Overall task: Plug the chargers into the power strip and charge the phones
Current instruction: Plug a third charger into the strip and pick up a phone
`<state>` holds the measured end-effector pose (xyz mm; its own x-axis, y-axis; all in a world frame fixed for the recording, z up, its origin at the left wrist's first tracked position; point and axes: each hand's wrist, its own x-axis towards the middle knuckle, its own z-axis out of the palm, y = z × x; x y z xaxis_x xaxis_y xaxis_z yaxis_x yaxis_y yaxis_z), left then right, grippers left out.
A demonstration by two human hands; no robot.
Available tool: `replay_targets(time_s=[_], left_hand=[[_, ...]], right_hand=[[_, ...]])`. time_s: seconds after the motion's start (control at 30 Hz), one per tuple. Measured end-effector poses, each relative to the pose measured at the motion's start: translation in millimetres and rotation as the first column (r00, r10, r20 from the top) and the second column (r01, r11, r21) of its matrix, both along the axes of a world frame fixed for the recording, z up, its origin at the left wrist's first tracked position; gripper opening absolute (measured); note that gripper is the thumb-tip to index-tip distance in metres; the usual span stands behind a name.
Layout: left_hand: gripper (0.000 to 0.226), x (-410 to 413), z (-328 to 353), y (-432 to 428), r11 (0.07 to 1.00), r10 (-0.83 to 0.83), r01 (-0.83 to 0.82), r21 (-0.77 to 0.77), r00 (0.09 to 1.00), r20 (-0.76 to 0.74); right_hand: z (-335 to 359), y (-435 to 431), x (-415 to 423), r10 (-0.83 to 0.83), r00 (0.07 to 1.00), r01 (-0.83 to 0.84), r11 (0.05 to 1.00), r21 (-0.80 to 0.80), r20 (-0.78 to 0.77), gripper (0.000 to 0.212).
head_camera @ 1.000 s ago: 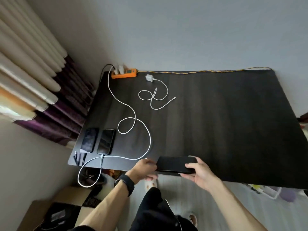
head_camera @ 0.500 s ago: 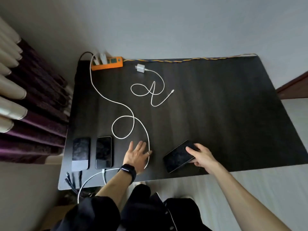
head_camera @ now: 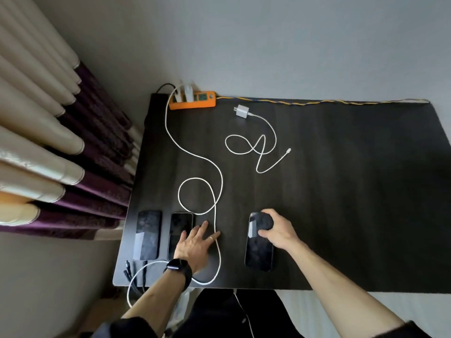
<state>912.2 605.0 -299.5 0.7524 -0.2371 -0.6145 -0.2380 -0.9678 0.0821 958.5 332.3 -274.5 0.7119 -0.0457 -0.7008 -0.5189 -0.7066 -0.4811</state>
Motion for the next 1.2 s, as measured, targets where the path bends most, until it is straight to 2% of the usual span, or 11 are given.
replay_targets(time_s=[0.23, 0.3, 0.37, 0.47, 0.53, 0.6, 0.67, 0.8, 0.9, 1.03, 1.2], left_hand=[[0.061, 14, 11, -27, 0.992, 0.130, -0.129, 0.011, 0.991, -0.037], [0.058, 17, 14, -33, 0.986, 0.165, -0.164, 0.018, 0.986, -0.039], [0.055, 20, 14, -36, 0.982, 0.188, -0.187, 0.012, 0.982, -0.035], [0.055, 30, 18, -40, 0.982, 0.187, -0.187, -0.009, 0.982, -0.014], [0.050, 43, 22, -47, 0.979, 0.195, -0.195, -0.052, 0.981, -0.004], [0.042, 63, 26, -55, 0.965, 0.234, -0.233, -0.117, 0.972, -0.006], [0.038, 91, 29, -64, 0.941, 0.289, -0.283, -0.186, 0.957, 0.006], [0.035, 173, 46, -86, 0.896, 0.380, -0.337, -0.290, 0.919, 0.105], [0.038, 238, 61, -103, 0.905, 0.365, -0.296, -0.305, 0.909, 0.203], [0.045, 317, 67, -127, 0.952, 0.248, -0.179, -0.249, 0.926, 0.283], [0.063, 379, 45, -145, 0.993, 0.090, -0.054, -0.104, 0.920, 0.382]], right_hand=[[-13, 17, 24, 0.220, 0.975, -0.218, 0.973, 0.071, -0.017, 0.056], [-16, 20, 30, 0.385, 0.923, -0.383, 0.922, -0.063, 0.026, 0.058], [-17, 20, 32, 0.561, 0.823, -0.525, 0.811, -0.256, 0.091, 0.060], [-19, 15, 32, 0.619, 0.774, -0.573, 0.774, -0.269, 0.132, 0.060], [-23, 7, 35, 0.538, 0.829, -0.507, 0.838, -0.200, 0.154, 0.058], [-23, -3, 47, 0.271, 0.943, -0.260, 0.962, -0.085, 0.194, 0.049], [-24, -15, 67, -0.036, 0.974, 0.044, 0.999, -0.030, 0.223, 0.038], [-20, -47, 126, -0.392, 0.884, 0.418, 0.907, -0.057, 0.255, 0.036], [-14, -66, 175, -0.568, 0.788, 0.593, 0.804, -0.047, 0.240, 0.038], [-22, -79, 231, -0.456, 0.821, 0.512, 0.855, -0.089, 0.345, 0.039], [-52, -90, 289, 0.015, 0.876, 0.142, 0.947, -0.289, 0.482, 0.044]])
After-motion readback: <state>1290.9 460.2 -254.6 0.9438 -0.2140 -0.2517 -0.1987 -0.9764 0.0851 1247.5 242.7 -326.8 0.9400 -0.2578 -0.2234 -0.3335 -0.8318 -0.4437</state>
